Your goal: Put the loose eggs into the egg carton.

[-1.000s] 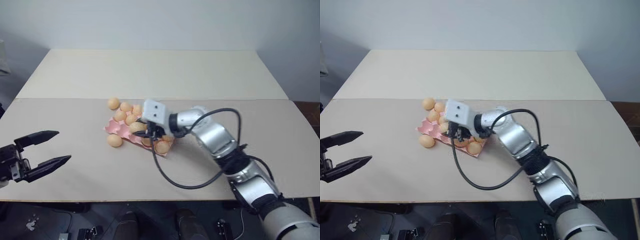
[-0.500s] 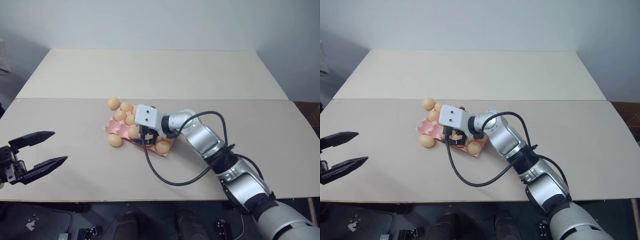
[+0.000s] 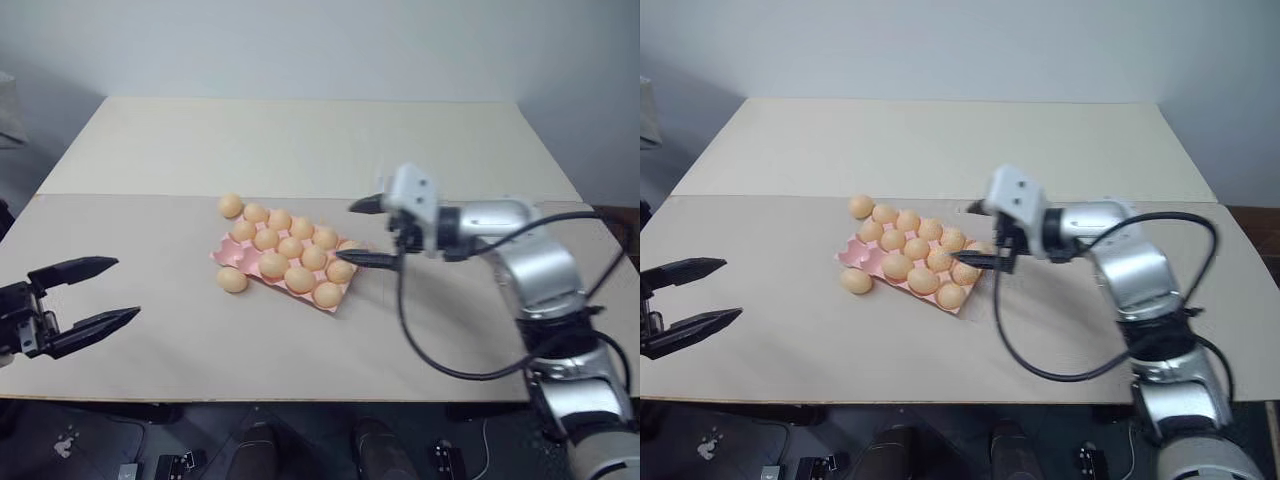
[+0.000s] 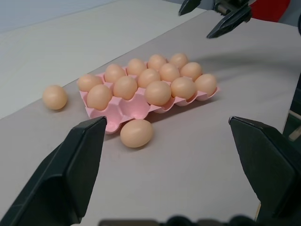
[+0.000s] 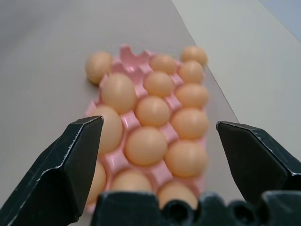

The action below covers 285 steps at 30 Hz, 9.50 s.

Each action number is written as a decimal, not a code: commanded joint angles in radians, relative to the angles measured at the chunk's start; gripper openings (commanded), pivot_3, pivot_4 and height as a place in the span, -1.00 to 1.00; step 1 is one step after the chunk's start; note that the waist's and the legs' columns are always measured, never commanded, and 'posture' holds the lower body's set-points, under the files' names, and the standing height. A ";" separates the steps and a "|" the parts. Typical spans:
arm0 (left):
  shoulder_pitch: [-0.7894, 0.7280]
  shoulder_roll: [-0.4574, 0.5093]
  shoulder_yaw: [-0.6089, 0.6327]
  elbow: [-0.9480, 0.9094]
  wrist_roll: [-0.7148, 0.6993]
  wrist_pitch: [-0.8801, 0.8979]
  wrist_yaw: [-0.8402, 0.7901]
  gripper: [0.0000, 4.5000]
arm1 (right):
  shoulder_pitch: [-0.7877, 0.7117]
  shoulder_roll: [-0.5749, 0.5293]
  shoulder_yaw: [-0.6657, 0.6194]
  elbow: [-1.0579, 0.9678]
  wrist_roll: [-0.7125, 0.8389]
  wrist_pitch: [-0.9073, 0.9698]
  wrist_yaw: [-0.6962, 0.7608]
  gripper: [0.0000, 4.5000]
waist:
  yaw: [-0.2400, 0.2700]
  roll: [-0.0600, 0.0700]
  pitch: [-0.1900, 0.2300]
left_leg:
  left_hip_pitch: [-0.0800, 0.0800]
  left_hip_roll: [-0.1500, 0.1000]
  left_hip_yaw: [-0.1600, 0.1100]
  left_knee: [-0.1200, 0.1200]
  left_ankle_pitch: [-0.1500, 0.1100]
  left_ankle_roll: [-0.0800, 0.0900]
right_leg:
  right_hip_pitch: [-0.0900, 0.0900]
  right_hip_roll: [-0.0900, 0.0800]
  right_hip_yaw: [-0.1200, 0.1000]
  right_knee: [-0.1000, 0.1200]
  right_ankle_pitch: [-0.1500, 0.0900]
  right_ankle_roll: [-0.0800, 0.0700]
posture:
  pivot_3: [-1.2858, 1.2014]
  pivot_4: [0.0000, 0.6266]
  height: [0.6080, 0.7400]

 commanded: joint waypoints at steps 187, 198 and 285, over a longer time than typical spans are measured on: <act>-1.021 -0.243 -0.888 0.773 0.677 -0.487 0.011 -0.12 | 0.361 -0.288 -0.315 -0.255 0.386 -0.176 0.069 1.00 | 0.015 0.000 0.000 | -0.001 -0.001 -0.001 0.005 0.000 0.000 | 0.002 0.001 0.001 0.002 0.000 0.000 | 0.03 -0.52 1.00; -1.031 -0.211 -0.861 0.758 0.648 -0.460 -0.028 0.93 | 0.377 -0.286 -0.328 -0.269 0.385 -0.173 0.054 1.00 | 0.017 0.000 0.000 | -0.001 -0.002 -0.001 0.005 0.000 0.000 | 0.002 0.001 0.001 0.002 0.000 0.001 | 0.03 -0.52 1.00; -1.494 -0.514 -0.735 1.556 0.842 -0.236 0.865 0.73 | 0.437 -0.284 -0.370 -0.373 0.403 -0.118 -0.094 1.00 | 0.020 -0.001 0.000 | -0.003 -0.004 -0.002 0.005 0.001 0.000 | 0.001 0.000 0.000 0.003 0.000 0.001 | 0.03 -0.52 1.00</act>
